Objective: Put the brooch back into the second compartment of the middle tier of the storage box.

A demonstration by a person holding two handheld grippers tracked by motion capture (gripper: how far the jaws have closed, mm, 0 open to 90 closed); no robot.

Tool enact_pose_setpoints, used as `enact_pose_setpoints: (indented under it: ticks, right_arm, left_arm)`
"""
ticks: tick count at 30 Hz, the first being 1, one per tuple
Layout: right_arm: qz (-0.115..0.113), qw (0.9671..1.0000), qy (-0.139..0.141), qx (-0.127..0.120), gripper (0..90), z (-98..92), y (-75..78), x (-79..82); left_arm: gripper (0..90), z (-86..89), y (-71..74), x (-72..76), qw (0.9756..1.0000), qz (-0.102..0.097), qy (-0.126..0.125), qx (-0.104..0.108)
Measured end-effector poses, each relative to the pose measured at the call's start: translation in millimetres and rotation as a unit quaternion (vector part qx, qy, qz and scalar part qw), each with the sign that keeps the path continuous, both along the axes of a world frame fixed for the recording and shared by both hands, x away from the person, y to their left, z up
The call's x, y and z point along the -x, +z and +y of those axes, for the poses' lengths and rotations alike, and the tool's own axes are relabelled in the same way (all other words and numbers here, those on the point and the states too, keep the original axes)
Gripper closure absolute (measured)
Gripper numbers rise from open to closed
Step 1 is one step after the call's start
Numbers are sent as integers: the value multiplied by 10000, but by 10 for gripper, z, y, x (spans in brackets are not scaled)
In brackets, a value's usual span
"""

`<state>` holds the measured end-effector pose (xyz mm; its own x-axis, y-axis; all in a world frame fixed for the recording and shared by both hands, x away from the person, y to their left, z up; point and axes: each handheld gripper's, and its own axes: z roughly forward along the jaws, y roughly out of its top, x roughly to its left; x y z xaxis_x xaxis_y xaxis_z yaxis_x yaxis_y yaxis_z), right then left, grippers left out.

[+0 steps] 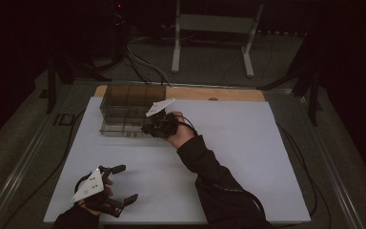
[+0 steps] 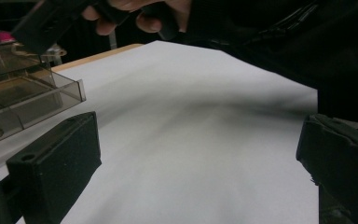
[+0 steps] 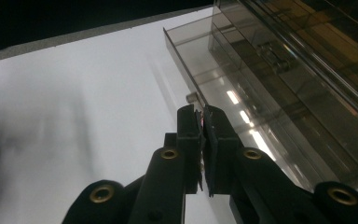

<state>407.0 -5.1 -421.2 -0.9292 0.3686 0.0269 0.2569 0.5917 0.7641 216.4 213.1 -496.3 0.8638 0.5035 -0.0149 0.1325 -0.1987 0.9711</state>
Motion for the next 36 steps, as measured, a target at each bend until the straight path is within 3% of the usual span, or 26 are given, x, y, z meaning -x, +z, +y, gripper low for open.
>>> enact_pose_setpoints:
  ticks: [18,20,27,32,36]
  right_arm:
    - [-54,9998,131,119,857,361,49,-238]
    - [31,9998,147,104,856,398,41,-274]
    - [-3,9997,54,256,857,451,-7,-403]
    - [122,9996,-37,243,856,469,-75,-492]
    - [84,9996,-88,245,854,498,-101,-522]
  left_arm:
    - [4,18,15,5,10000,-6,28,69]
    - [4,20,10,5,10000,5,27,59]
    - [4,28,11,-1,9999,15,37,105]
    - [4,31,6,-4,9999,28,32,97]
    - [4,33,8,-2,9999,25,43,127]
